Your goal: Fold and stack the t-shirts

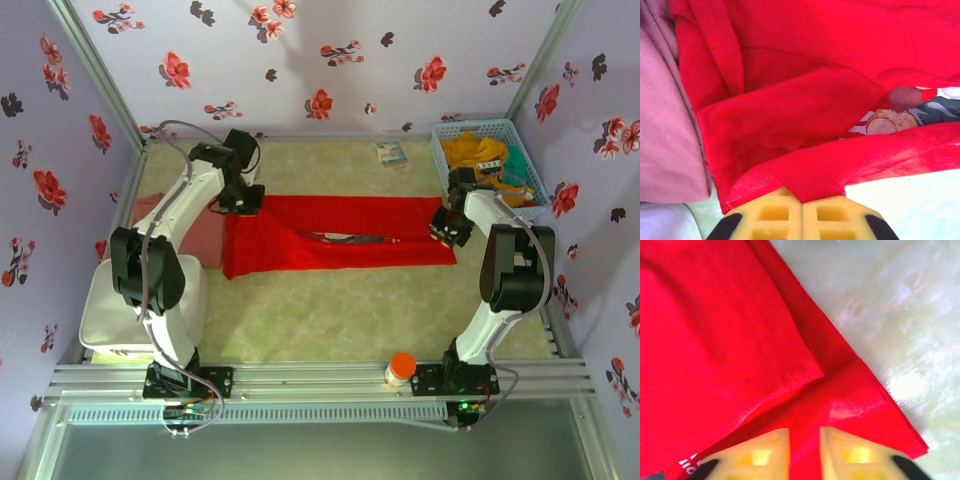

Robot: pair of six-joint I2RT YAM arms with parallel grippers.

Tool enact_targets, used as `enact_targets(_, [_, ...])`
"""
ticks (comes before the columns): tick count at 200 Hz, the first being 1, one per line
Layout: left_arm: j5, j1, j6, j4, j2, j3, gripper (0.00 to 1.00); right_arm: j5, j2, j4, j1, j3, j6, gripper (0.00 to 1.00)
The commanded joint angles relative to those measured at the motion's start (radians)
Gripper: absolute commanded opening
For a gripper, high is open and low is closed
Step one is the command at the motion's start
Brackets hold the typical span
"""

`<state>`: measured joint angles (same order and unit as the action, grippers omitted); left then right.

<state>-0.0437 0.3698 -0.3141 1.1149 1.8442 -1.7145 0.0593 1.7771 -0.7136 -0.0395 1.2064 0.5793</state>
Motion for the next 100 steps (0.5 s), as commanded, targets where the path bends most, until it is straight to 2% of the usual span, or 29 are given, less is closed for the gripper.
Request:
enact_targets(1, [0.015,-0.006,0.031,0.014,0.032,-0.043,0.00,0.013,-0.005,0.033,-0.005,0.019,0.016,0.32])
enact_targets(14, [0.015,-0.006,0.032,0.011,0.043,-0.052,0.00,0.031,-0.022,0.063,-0.005,0.006,0.025,0.41])
enact_targets(47, [0.013,-0.006,0.033,0.012,0.071,-0.080,0.00,0.083,-0.055,0.094,-0.005,-0.011,0.030,0.48])
enact_targets(60, [0.015,-0.006,0.040,0.018,0.083,-0.099,0.00,0.098,-0.079,0.108,-0.005,-0.027,0.032,0.56])
enact_targets(100, [0.026,-0.007,0.069,0.044,0.145,-0.179,0.00,0.126,-0.140,0.126,-0.003,-0.078,0.039,0.62])
